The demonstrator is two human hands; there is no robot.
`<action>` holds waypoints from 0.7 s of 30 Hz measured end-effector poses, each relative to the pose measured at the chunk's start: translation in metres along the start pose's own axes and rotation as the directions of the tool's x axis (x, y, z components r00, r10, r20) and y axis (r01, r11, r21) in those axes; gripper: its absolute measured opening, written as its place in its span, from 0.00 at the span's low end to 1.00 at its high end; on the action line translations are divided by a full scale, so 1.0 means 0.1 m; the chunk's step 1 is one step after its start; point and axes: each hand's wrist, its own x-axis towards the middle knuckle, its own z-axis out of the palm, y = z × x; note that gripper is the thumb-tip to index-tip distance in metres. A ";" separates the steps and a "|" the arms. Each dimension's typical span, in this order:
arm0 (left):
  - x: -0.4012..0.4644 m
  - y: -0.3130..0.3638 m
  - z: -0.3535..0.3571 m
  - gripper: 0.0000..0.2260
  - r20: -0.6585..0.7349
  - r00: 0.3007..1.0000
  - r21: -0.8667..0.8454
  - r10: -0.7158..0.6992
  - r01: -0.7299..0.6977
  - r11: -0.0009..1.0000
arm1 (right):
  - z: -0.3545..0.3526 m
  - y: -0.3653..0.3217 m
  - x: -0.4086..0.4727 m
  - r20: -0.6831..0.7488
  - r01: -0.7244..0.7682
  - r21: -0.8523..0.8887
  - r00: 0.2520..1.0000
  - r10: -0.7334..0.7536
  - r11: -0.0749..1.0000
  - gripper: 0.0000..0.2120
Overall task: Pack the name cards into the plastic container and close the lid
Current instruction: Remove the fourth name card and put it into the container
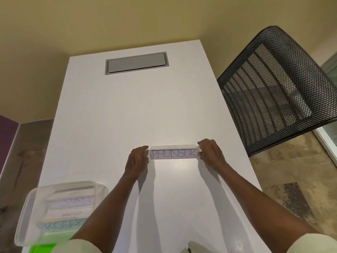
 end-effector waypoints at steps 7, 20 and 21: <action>0.18 -0.11 0.04 0.27 0.290 0.956 0.031 0.039 -0.050 0.998 | 0.01 0.09 0.15 0.159 0.162 -0.200 0.979 -0.131 0.966 0.20; 0.31 0.10 -0.02 0.15 0.201 0.949 0.160 0.244 -0.278 0.947 | 0.02 0.04 0.22 0.209 0.166 -0.152 0.969 -0.132 0.974 0.15; 0.31 0.11 -0.02 0.12 0.206 0.951 0.172 0.232 -0.268 0.948 | 0.01 0.03 0.22 0.211 0.196 -0.182 0.965 -0.157 0.963 0.15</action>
